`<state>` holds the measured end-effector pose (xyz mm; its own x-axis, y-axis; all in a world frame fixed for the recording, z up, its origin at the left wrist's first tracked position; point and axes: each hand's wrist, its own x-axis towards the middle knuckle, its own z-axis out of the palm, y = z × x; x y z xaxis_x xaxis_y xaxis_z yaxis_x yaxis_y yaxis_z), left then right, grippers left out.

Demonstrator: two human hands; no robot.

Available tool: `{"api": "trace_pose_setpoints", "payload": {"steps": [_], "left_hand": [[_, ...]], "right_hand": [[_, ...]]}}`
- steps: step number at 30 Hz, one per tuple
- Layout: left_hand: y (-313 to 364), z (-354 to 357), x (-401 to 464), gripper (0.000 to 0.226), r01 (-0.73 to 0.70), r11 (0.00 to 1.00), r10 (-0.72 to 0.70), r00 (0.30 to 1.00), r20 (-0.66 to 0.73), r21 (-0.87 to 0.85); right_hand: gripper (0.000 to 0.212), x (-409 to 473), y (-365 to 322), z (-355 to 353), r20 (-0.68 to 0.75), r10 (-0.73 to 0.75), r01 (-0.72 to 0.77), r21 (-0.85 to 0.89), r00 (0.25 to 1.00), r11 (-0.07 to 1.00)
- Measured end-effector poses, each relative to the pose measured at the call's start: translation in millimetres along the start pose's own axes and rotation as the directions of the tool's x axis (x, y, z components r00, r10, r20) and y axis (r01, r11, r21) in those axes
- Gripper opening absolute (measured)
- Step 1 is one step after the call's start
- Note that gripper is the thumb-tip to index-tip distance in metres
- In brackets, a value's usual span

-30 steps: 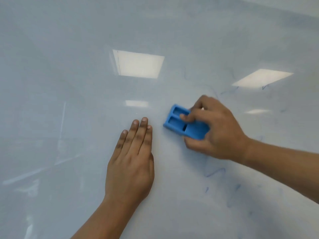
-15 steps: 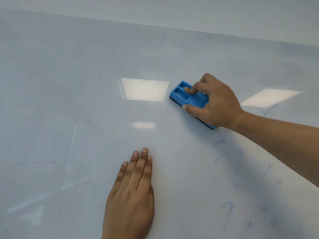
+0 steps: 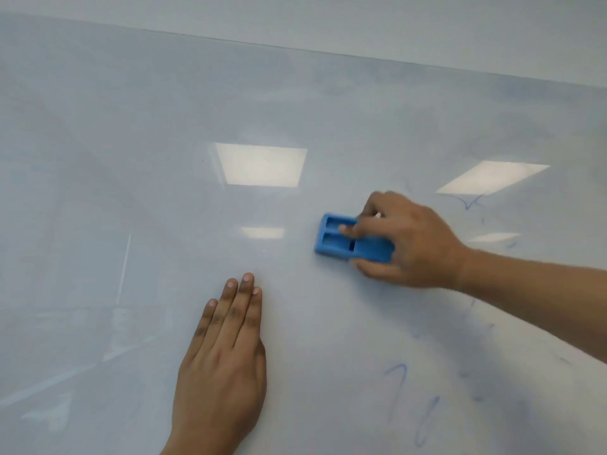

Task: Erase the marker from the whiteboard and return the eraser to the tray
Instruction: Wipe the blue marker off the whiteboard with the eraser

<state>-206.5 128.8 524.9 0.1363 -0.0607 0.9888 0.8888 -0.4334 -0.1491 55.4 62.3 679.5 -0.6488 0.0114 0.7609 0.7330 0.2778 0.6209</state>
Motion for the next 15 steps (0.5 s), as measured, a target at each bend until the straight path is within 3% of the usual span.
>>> {"api": "trace_pose_setpoints", "payload": {"steps": [1, 3, 5, 7, 9, 12, 14, 15], "left_hand": [[0.4, 1.1, 0.2, 0.054, 0.002, 1.0, -0.002, 1.0, -0.003, 0.005], [2.7, 2.1, -0.4, 0.054, 0.008, 1.0, -0.008, 1.0, -0.008, 0.011], [4.1, 2.1, 0.0, 0.055, 0.009, 1.0, -0.009, 1.0, -0.014, 0.014], [3.1, 1.9, 1.4, 0.055, 0.003, 1.0, -0.002, 1.0, -0.018, 0.023], [2.1, 0.9, 1.4, 0.055, 0.004, 1.0, -0.003, 1.0, -0.013, 0.03], [1.9, -0.9, 1.6, 0.055, 0.0, 0.999, -0.001, 1.0, 0.006, 0.038], [1.8, -2.1, 1.0, 0.056, -0.001, 1.0, 0.001, 1.0, 0.012, 0.025], [1.6, -2.6, 1.3, 0.056, -0.001, 1.0, 0.001, 1.0, 0.009, 0.018]], "right_hand": [[0.037, 15.9, 21.8, -6.0, -0.099, 0.167, -0.17, -0.025, 0.981, 0.985], [0.038, 40.9, 53.7, -12.9, -0.219, 0.475, -0.487, -0.001, 0.852, 0.873], [0.039, 55.1, 45.9, -5.6, -0.245, 0.555, -0.564, 0.039, 0.795, 0.825], [0.038, 60.6, 4.2, 12.1, -0.248, 0.461, -0.458, 0.076, 0.852, 0.886], [0.038, 58.5, -49.8, 34.9, -0.199, 0.237, -0.218, 0.112, 0.951, 0.97], [0.039, 62.6, -76.9, 41.4, -0.075, 0.001, 0.008, 0.115, 0.997, 0.993], [0.039, 78.8, -50.9, 32.1, -0.074, 0.009, -0.007, 0.018, 0.997, 1.0], [0.039, 89.5, -31.0, 27.3, -0.136, 0.095, -0.099, -0.023, 0.986, 0.995]]}}
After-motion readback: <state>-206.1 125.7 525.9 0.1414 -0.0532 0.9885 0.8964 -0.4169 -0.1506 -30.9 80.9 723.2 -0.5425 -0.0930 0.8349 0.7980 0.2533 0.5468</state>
